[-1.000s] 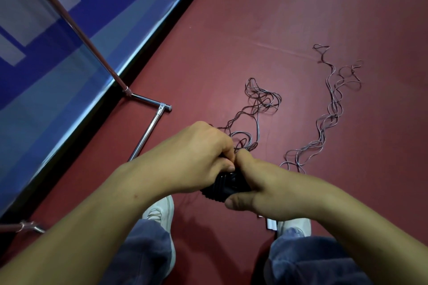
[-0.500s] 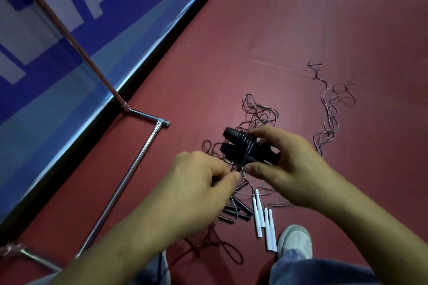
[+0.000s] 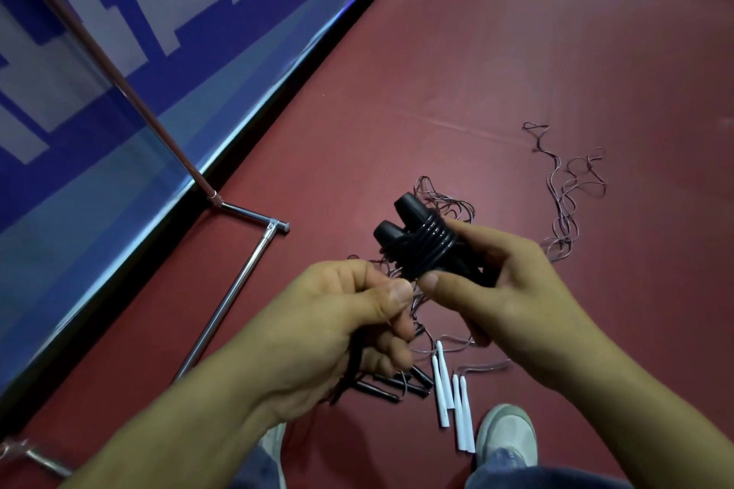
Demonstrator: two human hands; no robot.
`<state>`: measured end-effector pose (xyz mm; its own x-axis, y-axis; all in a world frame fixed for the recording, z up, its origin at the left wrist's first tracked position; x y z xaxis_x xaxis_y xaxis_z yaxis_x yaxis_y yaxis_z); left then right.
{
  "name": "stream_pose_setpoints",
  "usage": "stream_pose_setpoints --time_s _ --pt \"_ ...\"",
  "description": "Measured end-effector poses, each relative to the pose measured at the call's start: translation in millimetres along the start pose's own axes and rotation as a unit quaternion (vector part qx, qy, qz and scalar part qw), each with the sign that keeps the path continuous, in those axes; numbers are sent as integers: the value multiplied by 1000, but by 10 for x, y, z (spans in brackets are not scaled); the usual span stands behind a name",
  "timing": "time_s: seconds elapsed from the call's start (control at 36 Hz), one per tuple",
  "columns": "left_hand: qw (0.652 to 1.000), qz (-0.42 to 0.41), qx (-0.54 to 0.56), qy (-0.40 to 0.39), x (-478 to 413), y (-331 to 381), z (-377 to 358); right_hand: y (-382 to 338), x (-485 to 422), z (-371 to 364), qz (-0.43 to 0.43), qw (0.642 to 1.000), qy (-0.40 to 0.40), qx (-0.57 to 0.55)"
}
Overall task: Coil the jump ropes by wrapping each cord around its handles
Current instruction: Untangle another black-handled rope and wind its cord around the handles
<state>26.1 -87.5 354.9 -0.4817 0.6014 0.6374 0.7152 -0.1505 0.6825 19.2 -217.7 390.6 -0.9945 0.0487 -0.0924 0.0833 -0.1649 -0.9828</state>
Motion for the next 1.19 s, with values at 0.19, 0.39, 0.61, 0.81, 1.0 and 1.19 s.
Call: stream_pose_setpoints --time_s 0.19,0.39,0.61,0.81,1.0,1.19 --pt "999 -12 25 -29 6 35 -49 168 60 -21 -110 990 9 -88" --pt "997 -35 50 -54 21 50 -94 124 71 -61 -109 983 20 -144" --pt "996 -74 29 -51 79 106 -149 -37 41 -61 -58 984 32 -168" --pt "993 -113 37 -19 66 176 -111 -2 22 -117 -80 976 49 -197" --pt "983 -184 15 7 73 321 -41 85 70 -255 -140 948 26 -284" --pt "973 -227 -32 33 37 414 0 58 135 -396 -152 920 -28 -361"
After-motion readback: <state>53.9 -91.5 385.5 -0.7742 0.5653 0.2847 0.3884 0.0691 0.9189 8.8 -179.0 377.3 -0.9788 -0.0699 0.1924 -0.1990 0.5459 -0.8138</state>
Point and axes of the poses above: each hand's wrist, its own x-axis away from the middle knuckle, its own z-axis out of the back of the hand, y = z × x, the point moved 10 cm from there along -x, towards the middle knuckle, and after that the axes turned 11 degrees about z, right-handed, at the moved point
